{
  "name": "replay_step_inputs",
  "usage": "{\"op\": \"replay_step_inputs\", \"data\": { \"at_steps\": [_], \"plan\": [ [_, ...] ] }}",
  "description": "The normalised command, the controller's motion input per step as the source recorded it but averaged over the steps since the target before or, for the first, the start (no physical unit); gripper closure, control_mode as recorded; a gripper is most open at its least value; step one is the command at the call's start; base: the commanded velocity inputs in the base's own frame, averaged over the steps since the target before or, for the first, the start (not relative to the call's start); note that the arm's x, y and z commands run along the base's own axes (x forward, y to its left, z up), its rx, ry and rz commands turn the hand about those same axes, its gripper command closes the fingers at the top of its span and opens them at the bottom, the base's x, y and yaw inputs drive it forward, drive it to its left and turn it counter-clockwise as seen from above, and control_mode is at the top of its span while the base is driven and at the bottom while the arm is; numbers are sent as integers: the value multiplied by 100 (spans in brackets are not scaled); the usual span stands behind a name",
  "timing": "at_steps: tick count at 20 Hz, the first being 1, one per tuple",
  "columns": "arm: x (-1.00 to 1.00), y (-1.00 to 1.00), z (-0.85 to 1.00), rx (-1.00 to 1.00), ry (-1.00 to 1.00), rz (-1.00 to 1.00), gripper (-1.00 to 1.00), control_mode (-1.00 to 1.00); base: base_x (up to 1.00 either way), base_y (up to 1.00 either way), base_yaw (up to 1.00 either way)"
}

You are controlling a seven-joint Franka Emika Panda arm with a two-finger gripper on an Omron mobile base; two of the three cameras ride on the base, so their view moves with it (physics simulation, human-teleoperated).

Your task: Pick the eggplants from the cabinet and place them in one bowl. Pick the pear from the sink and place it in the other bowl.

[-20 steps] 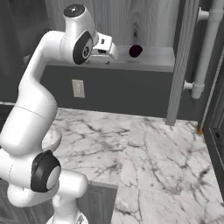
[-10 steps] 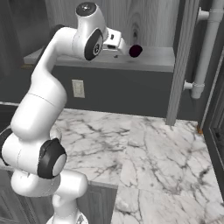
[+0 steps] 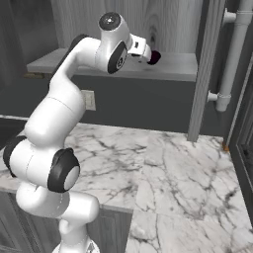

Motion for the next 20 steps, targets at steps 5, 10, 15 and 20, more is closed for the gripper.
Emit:
{"op": "replay_step_inputs", "data": {
  "at_steps": [5,10,15,20],
  "plan": [
    [5,-31,29,0,0,0,-100,-100,0,0,0],
    [1,-30,-3,0,0,0,-100,-100,0,0,0],
    [12,-23,-6,-5,0,0,-100,-100,0,0,0],
    [15,-23,-2,-4,0,0,-100,-100,0,0,0]
  ]
}}
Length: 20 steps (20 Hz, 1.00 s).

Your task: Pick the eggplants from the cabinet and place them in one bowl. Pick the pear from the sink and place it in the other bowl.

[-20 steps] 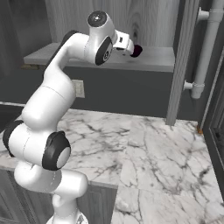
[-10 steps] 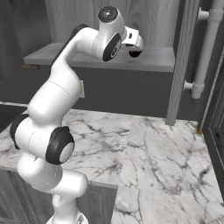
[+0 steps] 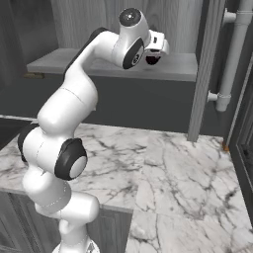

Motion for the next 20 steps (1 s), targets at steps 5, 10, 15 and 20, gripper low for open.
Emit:
{"op": "replay_step_inputs", "data": {
  "at_steps": [5,10,15,20],
  "plan": [
    [30,-19,-2,-3,0,0,-100,-100,0,0,0],
    [4,1,0,0,1,0,-100,-100,0,0,0],
    [1,0,-15,0,0,0,-100,-100,0,0,0],
    [1,0,-18,0,0,0,-100,-100,0,0,0]
  ]
}}
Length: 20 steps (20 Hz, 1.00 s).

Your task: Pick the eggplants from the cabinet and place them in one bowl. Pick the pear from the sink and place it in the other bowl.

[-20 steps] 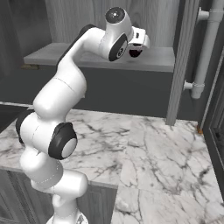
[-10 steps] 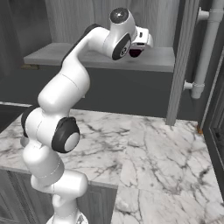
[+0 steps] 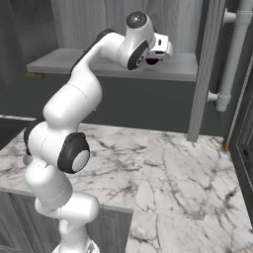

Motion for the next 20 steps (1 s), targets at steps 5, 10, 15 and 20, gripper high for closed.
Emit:
{"op": "replay_step_inputs", "data": {
  "at_steps": [5,10,15,20],
  "plan": [
    [15,0,0,0,0,0,-100,-100,0,0,0],
    [16,0,0,0,3,0,-100,-100,0,0,0],
    [0,0,0,0,0,0,-100,-100,0,0,0],
    [0,0,0,0,0,0,100,-100,0,0,0]
  ]
}}
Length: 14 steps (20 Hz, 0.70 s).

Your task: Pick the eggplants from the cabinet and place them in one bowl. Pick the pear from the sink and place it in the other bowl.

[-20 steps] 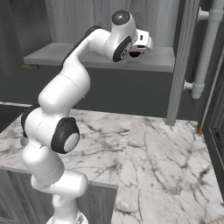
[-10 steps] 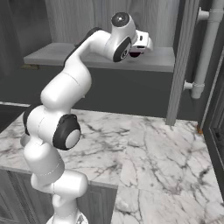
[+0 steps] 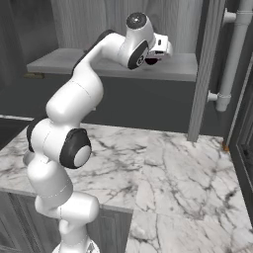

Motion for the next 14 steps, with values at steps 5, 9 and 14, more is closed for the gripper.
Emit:
{"op": "replay_step_inputs", "data": {
  "at_steps": [5,9,14],
  "plan": [
    [0,0,0,0,0,0,100,-100,0,0,0],
    [-27,0,4,1,0,0,100,-100,0,0,0],
    [-97,2,35,1,-2,-2,100,-100,0,0,0]
  ]
}}
